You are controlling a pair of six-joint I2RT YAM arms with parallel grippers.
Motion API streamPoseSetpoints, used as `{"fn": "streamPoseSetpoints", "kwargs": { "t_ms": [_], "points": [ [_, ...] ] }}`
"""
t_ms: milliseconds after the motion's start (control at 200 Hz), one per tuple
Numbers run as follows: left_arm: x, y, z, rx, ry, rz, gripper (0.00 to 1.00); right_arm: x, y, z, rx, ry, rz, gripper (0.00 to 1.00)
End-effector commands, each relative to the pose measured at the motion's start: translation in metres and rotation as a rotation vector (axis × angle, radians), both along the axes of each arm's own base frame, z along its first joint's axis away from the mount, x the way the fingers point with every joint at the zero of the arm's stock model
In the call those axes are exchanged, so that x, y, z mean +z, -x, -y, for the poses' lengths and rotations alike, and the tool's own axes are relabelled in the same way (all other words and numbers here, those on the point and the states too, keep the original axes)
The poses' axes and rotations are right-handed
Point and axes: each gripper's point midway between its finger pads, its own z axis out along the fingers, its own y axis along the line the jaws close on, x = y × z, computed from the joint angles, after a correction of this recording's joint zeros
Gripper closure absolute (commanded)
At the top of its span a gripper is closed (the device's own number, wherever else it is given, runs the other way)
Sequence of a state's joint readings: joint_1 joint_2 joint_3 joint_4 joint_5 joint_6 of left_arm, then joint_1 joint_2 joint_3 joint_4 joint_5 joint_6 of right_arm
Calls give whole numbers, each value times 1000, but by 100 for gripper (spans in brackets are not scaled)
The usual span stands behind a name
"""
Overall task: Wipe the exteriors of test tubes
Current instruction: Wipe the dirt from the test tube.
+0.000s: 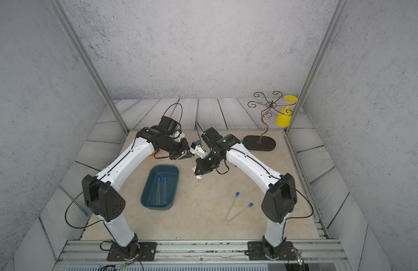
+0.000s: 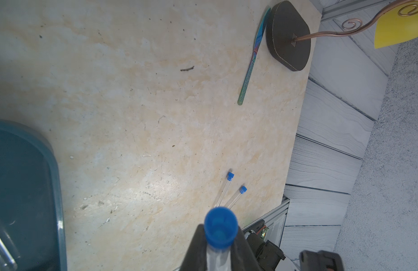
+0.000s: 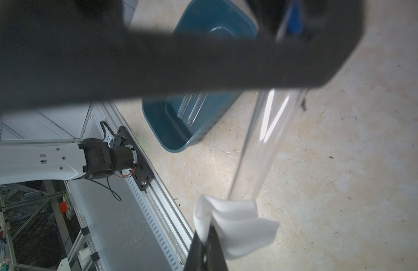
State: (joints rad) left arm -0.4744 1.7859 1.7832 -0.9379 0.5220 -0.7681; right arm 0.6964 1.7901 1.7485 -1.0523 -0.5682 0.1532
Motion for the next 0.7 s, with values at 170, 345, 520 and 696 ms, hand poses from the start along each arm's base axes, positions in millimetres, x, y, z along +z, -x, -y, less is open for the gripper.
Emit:
{"fn": "streamPoseSetpoints", "kwargs": {
  "t_ms": [170,345,520,696],
  "points": [
    [-3,1,5,-10,4,-21,89,25,21,15,29,-39,47,96],
    [-6,7,2,-20,-6,-27,89,28,3,12,3,-17,85,96],
    [-6,16,2,-35,-4,-36,89,23,-23,2,-28,-6,98,96],
    [-3,21,3,-39,0,-33,89,24,-41,-9,-46,-17,110,96]
  ]
}}
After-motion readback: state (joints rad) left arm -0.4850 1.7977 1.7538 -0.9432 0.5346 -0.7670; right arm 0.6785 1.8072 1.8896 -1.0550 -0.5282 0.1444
